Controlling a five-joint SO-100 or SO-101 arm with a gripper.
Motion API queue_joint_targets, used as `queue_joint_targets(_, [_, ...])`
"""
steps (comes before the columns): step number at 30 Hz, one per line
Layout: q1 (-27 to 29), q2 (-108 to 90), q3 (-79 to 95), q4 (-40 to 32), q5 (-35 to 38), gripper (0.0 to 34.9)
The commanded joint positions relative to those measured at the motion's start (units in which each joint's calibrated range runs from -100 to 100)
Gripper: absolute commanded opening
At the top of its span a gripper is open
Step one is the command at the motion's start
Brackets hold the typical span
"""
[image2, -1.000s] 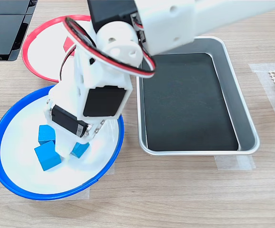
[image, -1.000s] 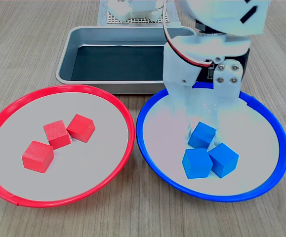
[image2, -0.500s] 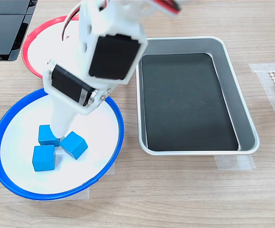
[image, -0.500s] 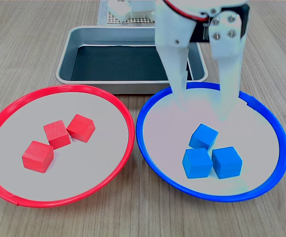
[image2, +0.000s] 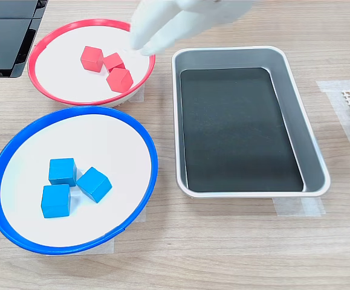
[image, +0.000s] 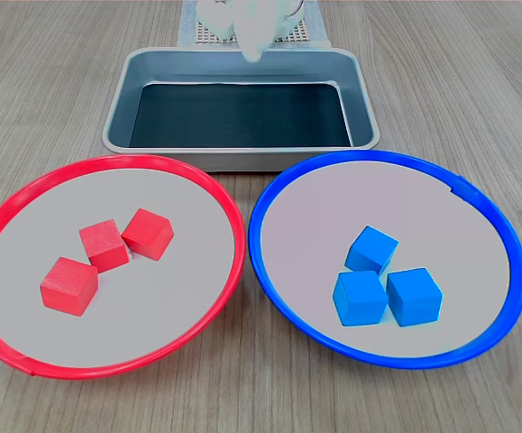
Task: Relocate any blue block in the red dish to the blue dish, correcting any misplacements.
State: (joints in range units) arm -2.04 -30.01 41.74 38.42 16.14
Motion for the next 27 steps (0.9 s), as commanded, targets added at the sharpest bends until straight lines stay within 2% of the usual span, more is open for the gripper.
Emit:
queue_joint_targets(1, [2.93,-15.15,15.38,-4.12,-1.9,0.4])
queue_joint_targets(8, [6.6,-35.71,35.95,-3.71,-6.11,0.3])
queue_joint_targets(14, [6.22,-49.27,46.42,1.99,-10.01,0.3])
queue_joint_targets(27, [5.19,-64.79,53.07,12.8,-14.8,0.3])
